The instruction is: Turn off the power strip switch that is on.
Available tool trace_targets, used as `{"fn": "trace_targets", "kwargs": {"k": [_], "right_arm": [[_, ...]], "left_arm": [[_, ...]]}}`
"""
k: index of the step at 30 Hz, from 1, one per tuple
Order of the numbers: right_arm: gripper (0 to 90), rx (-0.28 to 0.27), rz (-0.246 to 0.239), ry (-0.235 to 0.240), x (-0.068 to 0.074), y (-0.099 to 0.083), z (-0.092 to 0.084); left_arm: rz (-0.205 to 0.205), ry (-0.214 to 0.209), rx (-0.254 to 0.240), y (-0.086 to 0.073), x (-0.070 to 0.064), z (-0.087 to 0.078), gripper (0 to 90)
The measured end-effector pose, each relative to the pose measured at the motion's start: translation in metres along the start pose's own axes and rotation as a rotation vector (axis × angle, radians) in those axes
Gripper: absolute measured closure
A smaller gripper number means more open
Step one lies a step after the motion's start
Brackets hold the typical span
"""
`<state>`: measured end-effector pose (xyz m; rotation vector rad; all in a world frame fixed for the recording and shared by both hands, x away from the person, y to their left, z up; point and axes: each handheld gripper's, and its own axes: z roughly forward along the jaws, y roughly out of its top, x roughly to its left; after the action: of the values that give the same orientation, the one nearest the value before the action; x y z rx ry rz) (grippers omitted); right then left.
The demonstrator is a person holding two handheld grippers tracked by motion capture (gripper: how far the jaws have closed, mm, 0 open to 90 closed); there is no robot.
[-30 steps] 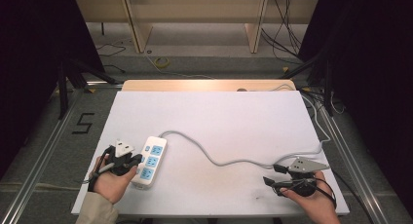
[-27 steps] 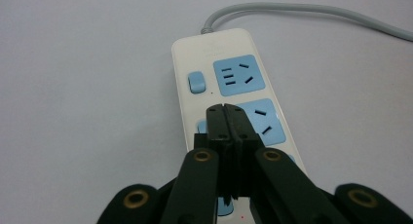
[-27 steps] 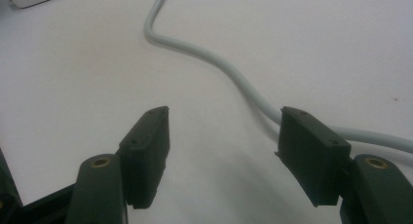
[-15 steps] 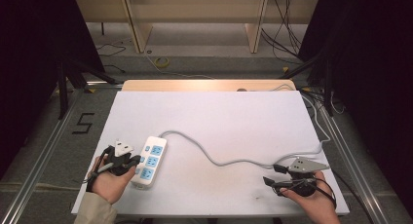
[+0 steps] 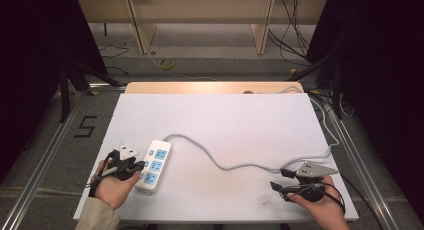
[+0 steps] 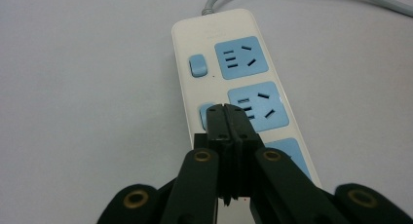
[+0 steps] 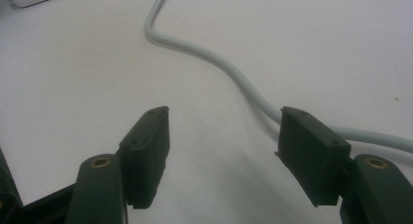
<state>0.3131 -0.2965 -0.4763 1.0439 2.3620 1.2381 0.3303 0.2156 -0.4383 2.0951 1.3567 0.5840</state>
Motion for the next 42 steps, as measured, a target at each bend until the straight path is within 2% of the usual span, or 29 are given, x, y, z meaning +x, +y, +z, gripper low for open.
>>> {"fn": "trace_targets", "kwargs": {"k": [7, 16, 24, 42], "right_arm": [[37.0, 0.0, -0.002, 0.001, 0.0, 0.0, 0.0], [37.0, -0.001, -0.003, 0.001, 0.0, 0.0, 0.0], [37.0, 0.003, 0.0, -0.002, 0.0, 0.0, 0.0], [37.0, 0.004, -0.002, -0.006, -0.001, 0.0, -0.001]], "left_arm": [[0.018, 0.003, 0.024, 0.002, -0.001, 0.0, 89.7], [0.015, -0.002, 0.05, 0.006, -0.002, 0.0, 89.7], [0.037, -0.004, 0.083, 0.009, -0.004, 0.001, 89.7], [0.05, -0.01, 0.139, 0.016, -0.006, 0.001, 89.6]]}}
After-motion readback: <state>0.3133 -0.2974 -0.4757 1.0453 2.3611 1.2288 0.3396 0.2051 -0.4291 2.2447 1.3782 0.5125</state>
